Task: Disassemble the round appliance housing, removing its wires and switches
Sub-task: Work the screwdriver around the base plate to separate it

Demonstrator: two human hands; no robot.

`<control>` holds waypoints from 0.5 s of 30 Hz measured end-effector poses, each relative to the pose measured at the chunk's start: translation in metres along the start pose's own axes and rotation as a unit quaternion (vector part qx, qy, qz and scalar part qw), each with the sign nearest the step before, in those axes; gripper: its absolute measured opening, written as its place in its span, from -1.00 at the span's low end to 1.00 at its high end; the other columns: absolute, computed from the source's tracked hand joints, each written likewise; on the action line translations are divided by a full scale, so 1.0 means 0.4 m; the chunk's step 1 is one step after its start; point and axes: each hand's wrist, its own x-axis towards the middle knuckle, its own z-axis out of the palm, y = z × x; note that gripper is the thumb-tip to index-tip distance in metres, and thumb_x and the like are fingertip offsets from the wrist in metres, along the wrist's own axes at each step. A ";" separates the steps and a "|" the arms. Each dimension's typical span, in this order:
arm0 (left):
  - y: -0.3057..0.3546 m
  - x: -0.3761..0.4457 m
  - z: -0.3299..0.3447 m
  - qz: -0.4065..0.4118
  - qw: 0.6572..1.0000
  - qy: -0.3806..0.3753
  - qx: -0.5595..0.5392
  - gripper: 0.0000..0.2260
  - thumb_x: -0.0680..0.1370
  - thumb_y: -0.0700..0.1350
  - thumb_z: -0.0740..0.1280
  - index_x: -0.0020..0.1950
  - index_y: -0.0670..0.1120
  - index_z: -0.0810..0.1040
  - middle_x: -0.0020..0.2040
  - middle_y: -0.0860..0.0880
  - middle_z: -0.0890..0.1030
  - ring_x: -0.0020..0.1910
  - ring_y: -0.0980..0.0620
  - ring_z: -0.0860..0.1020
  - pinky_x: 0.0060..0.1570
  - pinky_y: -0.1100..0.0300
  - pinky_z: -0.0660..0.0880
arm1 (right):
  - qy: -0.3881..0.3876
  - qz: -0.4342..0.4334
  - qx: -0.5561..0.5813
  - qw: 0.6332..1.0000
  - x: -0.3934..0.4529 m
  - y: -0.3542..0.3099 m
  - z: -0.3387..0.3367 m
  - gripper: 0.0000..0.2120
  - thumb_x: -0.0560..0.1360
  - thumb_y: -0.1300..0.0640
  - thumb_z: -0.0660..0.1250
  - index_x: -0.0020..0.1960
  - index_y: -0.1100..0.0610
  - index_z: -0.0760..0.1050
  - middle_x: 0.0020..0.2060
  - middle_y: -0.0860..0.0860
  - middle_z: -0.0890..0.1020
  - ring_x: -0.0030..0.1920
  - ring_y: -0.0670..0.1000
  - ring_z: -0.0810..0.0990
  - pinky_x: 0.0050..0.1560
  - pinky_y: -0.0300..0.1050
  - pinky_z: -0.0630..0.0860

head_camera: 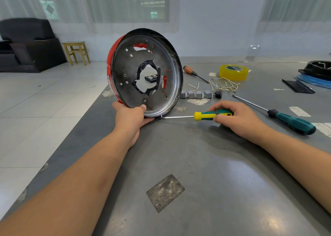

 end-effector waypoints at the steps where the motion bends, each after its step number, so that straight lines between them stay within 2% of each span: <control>1: 0.000 0.001 0.001 -0.001 1.000 0.001 -0.002 -0.60 0.62 -0.40 0.33 0.29 -0.06 0.26 0.33 -0.10 0.43 0.17 -0.11 0.61 -0.19 -0.02 0.73 | -0.007 0.005 0.003 1.000 0.000 -0.001 0.000 -0.74 0.48 0.17 0.43 -0.05 -0.23 0.65 -0.32 -0.21 0.62 -0.29 -0.14 0.52 -0.25 -0.24 0.46; 3: 0.000 0.001 0.001 -0.002 1.000 0.002 -0.005 -0.60 0.62 -0.40 0.33 0.29 -0.06 0.26 0.33 -0.10 0.43 0.16 -0.10 0.61 -0.20 -0.01 0.73 | -0.017 0.010 0.001 1.000 0.000 -0.005 0.002 -0.75 0.47 0.16 0.44 -0.06 -0.22 0.66 -0.28 -0.15 0.63 -0.25 -0.09 0.54 -0.21 -0.16 0.47; 6: -0.001 0.002 0.001 -0.005 1.000 0.002 -0.005 -0.61 0.62 -0.40 0.33 0.29 -0.06 0.27 0.34 -0.10 0.43 0.17 -0.12 0.61 -0.18 -0.03 0.73 | -0.026 0.006 -0.023 0.999 -0.002 -0.010 0.002 -0.76 0.46 0.15 0.46 -0.04 -0.21 0.65 -0.21 -0.14 0.64 -0.22 -0.13 0.52 -0.24 -0.28 0.42; 8: -0.001 0.001 0.001 -0.007 1.000 0.000 -0.005 -0.60 0.62 -0.40 0.33 0.30 -0.06 0.26 0.35 -0.11 0.42 0.20 -0.15 0.61 -0.17 -0.05 0.73 | -0.047 0.001 -0.038 0.998 -0.009 -0.015 -0.002 -0.74 0.45 0.18 0.45 -0.01 -0.18 0.65 -0.12 -0.14 0.65 -0.13 -0.12 0.56 -0.15 -0.26 0.45; 12: -0.002 0.003 0.001 -0.005 1.000 -0.001 -0.010 -0.62 0.62 -0.40 0.33 0.28 -0.06 0.26 0.32 -0.09 0.43 0.21 -0.13 0.60 -0.18 -0.04 0.73 | -0.090 -0.032 -0.077 0.992 -0.023 -0.026 -0.013 -0.66 0.41 0.25 0.45 0.04 -0.16 0.62 -0.04 -0.12 0.63 0.02 -0.07 0.58 0.09 -0.07 0.54; 15: -0.004 0.007 -0.001 -0.002 1.000 -0.003 -0.014 -0.62 0.62 -0.39 0.34 0.26 -0.05 0.26 0.24 -0.05 0.45 0.18 -0.11 0.60 -0.16 -0.05 0.73 | -0.109 -0.053 -0.127 0.984 -0.031 -0.036 -0.022 -0.70 0.38 0.07 0.39 0.08 -0.18 0.55 -0.01 -0.15 0.60 0.04 -0.11 0.55 0.12 -0.04 0.54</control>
